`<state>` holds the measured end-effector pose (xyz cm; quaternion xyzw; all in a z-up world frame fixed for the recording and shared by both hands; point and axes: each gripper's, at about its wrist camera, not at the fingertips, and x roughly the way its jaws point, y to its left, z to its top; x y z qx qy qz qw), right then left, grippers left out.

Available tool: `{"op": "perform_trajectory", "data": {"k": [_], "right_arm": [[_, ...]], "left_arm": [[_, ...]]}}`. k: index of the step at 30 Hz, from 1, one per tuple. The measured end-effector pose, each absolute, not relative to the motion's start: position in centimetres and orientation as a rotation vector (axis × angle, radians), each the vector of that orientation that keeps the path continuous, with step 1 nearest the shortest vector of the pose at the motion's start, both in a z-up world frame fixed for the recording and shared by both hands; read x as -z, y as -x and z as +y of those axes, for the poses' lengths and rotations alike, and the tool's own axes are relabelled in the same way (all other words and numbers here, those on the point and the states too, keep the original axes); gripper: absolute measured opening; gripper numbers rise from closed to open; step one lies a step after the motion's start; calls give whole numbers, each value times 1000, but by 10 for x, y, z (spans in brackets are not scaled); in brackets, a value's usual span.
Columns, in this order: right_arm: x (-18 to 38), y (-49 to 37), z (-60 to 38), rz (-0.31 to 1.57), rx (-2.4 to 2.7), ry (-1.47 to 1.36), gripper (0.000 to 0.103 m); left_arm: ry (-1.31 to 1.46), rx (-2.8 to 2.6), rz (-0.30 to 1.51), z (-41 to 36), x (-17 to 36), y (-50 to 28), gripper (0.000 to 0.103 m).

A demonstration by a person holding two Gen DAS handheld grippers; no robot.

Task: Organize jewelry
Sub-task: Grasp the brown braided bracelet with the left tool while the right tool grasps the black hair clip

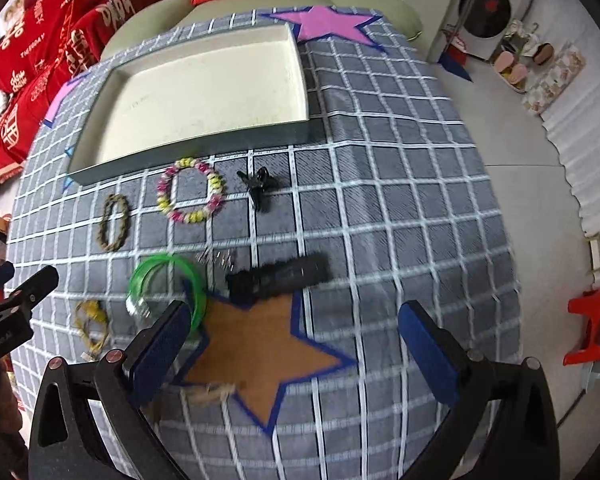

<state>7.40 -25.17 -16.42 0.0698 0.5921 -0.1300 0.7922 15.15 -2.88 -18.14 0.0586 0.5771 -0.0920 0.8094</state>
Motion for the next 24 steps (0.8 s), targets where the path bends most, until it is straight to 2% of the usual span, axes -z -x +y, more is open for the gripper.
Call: {"op": "perform_trajectory", "data": {"k": [1,4,5,6,8,13,20,23,24], "right_arm": [[170,-81,-254,1282,277,-152,103],[184,-102,-263,1290,270,-163,99],[189,-109,-266,1293,265,-163,97],[192,-114,-267,1294,262,-162,94],[199,-125,-270,1296,248,-165,92],[215,-146,-268,1309,210,-158,78],[227,-168,-262,1308,206,-137,72],[227,-173,-255,1294,209,-99,63],[226,-175,-253,1290,208,-86,56]], "left_arm": [[-123,196,1242,-31,187,-157,97],[-119,186,1262,-35,201,-172,95],[-119,186,1260,-37,204,-177,88],[-119,188,1263,-39,207,-180,85],[-109,196,1276,-42,214,-186,84],[-117,198,1287,-51,226,-197,84],[-136,210,1294,-59,236,-201,84],[-144,223,1292,-61,236,-204,81],[-144,231,1289,-62,236,-205,80]]}}
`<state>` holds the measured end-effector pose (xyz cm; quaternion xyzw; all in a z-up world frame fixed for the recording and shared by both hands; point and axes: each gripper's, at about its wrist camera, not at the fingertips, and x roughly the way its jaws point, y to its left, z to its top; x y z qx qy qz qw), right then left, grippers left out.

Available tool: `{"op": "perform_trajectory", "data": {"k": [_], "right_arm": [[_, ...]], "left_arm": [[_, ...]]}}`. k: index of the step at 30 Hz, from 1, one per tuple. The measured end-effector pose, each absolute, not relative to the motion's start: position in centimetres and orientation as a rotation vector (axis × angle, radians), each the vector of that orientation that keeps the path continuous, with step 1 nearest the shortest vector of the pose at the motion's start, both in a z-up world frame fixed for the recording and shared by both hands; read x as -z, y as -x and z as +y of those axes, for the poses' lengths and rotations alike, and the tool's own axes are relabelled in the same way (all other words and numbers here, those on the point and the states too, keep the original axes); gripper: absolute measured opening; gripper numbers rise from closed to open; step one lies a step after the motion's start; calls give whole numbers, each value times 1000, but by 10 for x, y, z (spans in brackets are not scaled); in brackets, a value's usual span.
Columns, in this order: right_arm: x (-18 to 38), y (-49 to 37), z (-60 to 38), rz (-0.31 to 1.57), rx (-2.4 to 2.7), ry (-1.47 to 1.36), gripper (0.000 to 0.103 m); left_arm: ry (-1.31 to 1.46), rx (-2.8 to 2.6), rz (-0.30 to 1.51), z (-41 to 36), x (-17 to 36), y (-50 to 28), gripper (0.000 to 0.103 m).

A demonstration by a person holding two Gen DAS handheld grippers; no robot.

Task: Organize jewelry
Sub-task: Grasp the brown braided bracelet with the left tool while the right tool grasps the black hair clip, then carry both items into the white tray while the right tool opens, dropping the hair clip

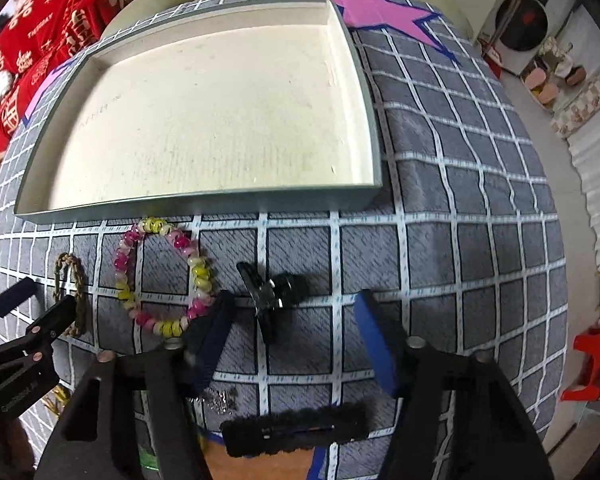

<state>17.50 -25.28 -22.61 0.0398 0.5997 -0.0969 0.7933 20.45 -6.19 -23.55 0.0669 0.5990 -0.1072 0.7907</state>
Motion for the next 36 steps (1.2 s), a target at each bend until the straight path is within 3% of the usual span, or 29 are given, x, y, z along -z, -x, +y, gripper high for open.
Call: {"op": "perform_trajectory", "data": {"k": [3,6,8,9,24,36], "right_arm": [[225,-181,-247,1282,194,-76,39],[226,-185,-239,1286,181,-71,28],[225,-183,-239,1288,177,-77,25],[225,-180,-243,1289,175,-89,25],[182,-149,-276,1251,95,-229,25],[137,-211,-279,1165,42,-248,25]], "left_arm": [[-164,257,1280,-66,234,-202,69],[-178,291,1279,-72,232,-198,50],[-188,312,1272,-76,229,-196,20],[-190,317,1272,-77,229,-196,14],[-12,351,1243,-52,179,-193,14],[9,327,1133,-68,131,-262,14]]}}
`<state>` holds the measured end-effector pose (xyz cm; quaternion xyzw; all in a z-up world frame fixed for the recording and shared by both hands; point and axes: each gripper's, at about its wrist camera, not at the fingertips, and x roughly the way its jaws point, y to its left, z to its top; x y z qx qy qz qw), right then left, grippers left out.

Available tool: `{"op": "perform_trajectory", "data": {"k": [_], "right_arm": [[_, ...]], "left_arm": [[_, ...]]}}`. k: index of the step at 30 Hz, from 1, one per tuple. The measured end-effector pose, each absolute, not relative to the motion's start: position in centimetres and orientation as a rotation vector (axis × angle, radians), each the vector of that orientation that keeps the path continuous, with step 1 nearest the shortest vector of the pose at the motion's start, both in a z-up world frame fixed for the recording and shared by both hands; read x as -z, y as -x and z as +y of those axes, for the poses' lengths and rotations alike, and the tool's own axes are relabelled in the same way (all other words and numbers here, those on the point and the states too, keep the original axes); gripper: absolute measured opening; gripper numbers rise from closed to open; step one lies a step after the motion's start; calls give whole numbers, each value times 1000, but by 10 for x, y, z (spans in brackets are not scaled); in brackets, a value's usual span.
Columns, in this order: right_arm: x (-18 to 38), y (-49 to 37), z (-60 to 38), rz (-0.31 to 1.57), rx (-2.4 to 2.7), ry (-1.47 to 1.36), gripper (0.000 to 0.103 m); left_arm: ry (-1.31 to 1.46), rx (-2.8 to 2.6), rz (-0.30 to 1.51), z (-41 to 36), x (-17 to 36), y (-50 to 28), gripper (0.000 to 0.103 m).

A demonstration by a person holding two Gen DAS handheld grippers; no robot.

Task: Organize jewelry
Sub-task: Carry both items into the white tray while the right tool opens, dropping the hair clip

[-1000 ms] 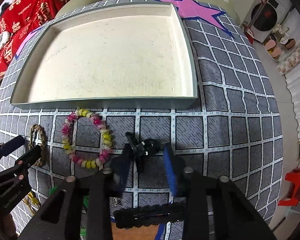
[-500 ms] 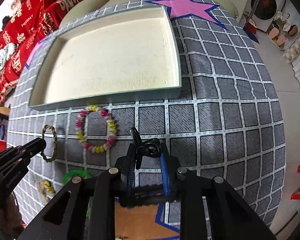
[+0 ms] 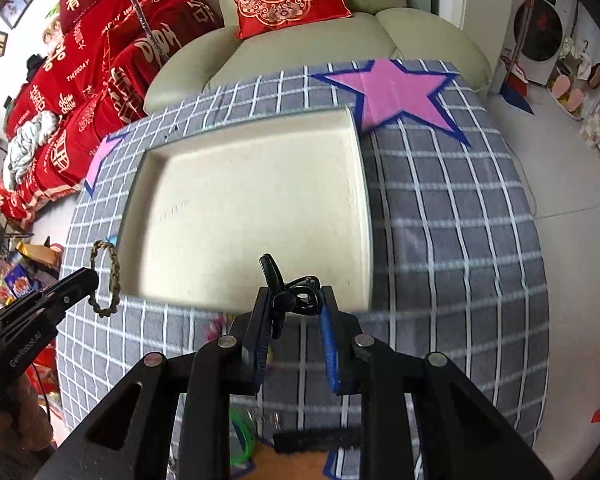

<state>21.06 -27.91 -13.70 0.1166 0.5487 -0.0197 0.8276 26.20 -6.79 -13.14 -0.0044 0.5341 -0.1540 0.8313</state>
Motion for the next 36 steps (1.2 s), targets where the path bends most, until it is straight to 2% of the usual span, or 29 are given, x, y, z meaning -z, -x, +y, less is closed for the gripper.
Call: {"op": "perform_trajectory", "data": {"k": [16,25,32,33,35,36], "right_arm": [[187,-312,-280,1224,-3,-211,25],[217,-336,-280,1259,10,-191,25],[218,-335,-277,1249,12,-152,26],[218,-335,-277,1250,12,-154,28],[218,-336,-276,1254,9,-162,45],[218,-336,-275,1259,9,-166,60]], "left_arm": [[-15,224,1184,-103,189,-341,14],[-62,192,1228,-110,220,-354,14],[-117,151,1221,-112,223,-354,14],[-118,145,1226,-112,223,-354,14],[-102,147,1230,-110,222,-354,14],[-95,150,1229,-109,220,-354,14]]}}
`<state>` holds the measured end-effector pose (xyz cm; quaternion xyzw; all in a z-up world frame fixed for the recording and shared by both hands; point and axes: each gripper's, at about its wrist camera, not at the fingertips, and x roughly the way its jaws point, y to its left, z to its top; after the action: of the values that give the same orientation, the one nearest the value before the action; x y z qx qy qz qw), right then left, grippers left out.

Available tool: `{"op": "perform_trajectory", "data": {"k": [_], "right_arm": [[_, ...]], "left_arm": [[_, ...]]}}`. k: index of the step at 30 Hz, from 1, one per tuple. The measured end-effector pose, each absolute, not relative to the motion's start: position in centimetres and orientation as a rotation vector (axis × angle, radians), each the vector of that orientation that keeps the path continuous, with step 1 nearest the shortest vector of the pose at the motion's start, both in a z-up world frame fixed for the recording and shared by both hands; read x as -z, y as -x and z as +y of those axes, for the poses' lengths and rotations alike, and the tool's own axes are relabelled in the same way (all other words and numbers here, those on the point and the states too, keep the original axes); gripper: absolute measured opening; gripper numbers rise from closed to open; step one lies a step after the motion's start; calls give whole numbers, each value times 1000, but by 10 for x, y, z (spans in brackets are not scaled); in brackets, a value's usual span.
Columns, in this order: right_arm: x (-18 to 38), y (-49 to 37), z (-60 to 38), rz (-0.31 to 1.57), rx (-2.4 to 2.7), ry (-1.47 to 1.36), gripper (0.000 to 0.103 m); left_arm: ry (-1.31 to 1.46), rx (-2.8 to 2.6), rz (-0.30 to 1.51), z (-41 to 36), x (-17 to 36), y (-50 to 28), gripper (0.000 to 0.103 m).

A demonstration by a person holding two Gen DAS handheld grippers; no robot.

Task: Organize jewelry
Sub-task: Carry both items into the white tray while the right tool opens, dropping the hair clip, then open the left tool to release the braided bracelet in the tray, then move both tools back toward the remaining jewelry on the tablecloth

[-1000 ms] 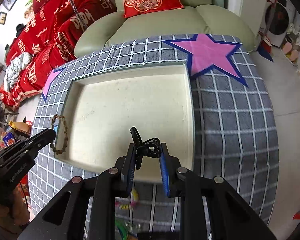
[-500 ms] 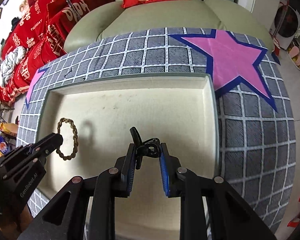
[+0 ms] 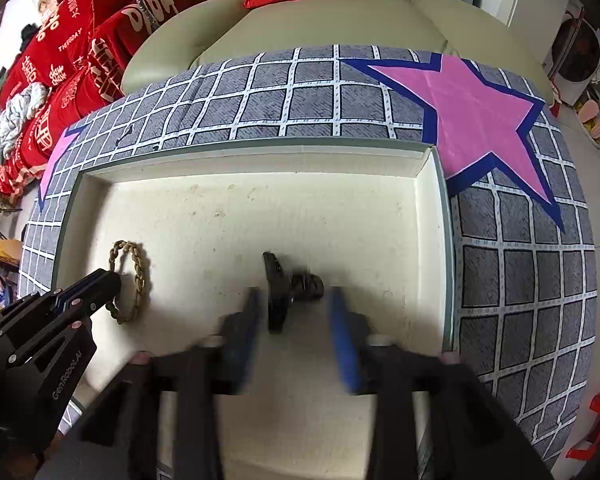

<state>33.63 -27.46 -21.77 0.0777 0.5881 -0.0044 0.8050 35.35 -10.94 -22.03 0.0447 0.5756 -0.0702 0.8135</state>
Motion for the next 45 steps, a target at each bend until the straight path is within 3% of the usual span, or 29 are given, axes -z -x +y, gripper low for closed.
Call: {"op": "perform_trajectory", "data": {"k": [14,15,16,17,23,27,36,45], "right_arm": [[164,-305,-288,1145,23,-260,61],[161,-302,-286,1142,21,-259,61],[160,-298,-284,1142,19,-254,61],[159,-297,-281,1145,20,-247,61],[161,-286,-282,1160,53,-252,62],[156,-275,-285,1151,64,-248,75],[143,-231,-280,1146,56,-294,87],[138,-161,-276,1163,61,-355,89]], "left_arm": [[-75,188,1120,-102,176,-324,15],[-73,191,1116,-101,174,-322,19],[-79,190,1117,-102,175,-321,65],[-85,180,1122,-102,176,-322,103],[-92,170,1104,-100,177,-319,103],[-108,167,1078,-93,169,-300,103],[-71,159,1120,-53,156,-237,103],[-110,91,1179,-7,164,-164,103]]}}
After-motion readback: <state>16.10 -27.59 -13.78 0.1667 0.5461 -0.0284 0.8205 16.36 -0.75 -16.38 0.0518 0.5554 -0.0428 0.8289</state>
